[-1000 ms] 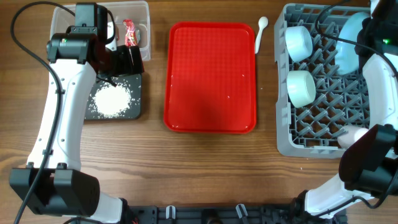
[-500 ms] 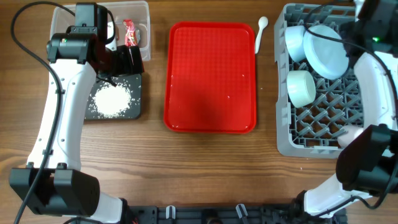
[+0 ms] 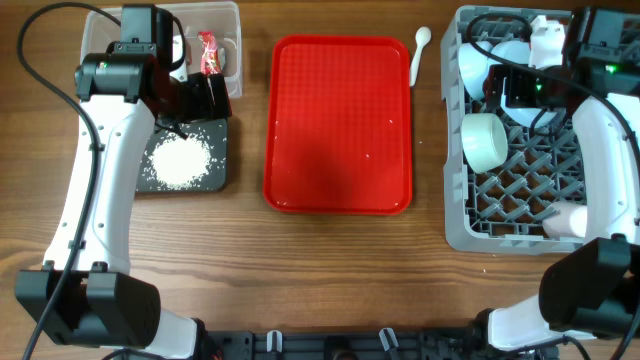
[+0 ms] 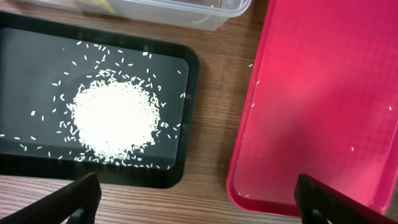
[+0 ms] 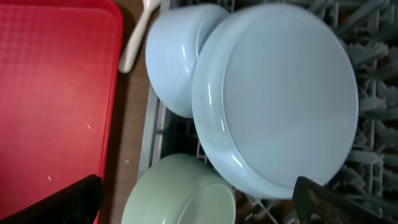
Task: Sort waste into correct bins and load items into the dishwasher rack
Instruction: 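Release the plate in the rack and lift the right gripper away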
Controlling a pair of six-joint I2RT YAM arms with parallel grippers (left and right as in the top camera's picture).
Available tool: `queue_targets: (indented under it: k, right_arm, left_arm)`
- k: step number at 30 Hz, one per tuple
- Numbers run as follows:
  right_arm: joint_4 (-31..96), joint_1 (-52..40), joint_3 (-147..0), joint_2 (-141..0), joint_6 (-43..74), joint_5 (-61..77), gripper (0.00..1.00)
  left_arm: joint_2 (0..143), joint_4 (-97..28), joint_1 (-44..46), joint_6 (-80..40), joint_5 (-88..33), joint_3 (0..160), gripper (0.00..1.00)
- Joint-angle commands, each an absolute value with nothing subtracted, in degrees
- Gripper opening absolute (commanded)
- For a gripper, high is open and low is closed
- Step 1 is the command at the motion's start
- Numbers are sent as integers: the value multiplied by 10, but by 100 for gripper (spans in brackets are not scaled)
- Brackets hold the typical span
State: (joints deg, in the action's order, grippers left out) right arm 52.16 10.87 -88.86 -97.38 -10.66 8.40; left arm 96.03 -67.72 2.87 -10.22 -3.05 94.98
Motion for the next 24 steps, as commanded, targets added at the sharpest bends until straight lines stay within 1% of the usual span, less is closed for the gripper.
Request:
queue_targets:
  k: [1,6,10,12,15,24]
  right_arm:
    - [535,90,-888,-971,-101,2,100]
    - [534,26,-888,-972,-105,-135,100]
    - [527,-1,-888,-994,-120,-179,100]
    - [521,-4,-888,-1021,-121,-214,100]
    - [502,-3,-888,-1051,-135,-228,100]
    - [461,26,-888,-1082,-128,-290,100]
  left_arm:
    - [964,-676,27,-108,-33,948,100]
    - [964,-676,27,-108,-33,948,100]
    - [964,-676,27,-108,-33,948,100]
    - [964,-676,27,-108,-33,948,100]
    - [964,-676,27,-108,-33,948,100]
    - [964,-676,27,-108,-33,948,100]
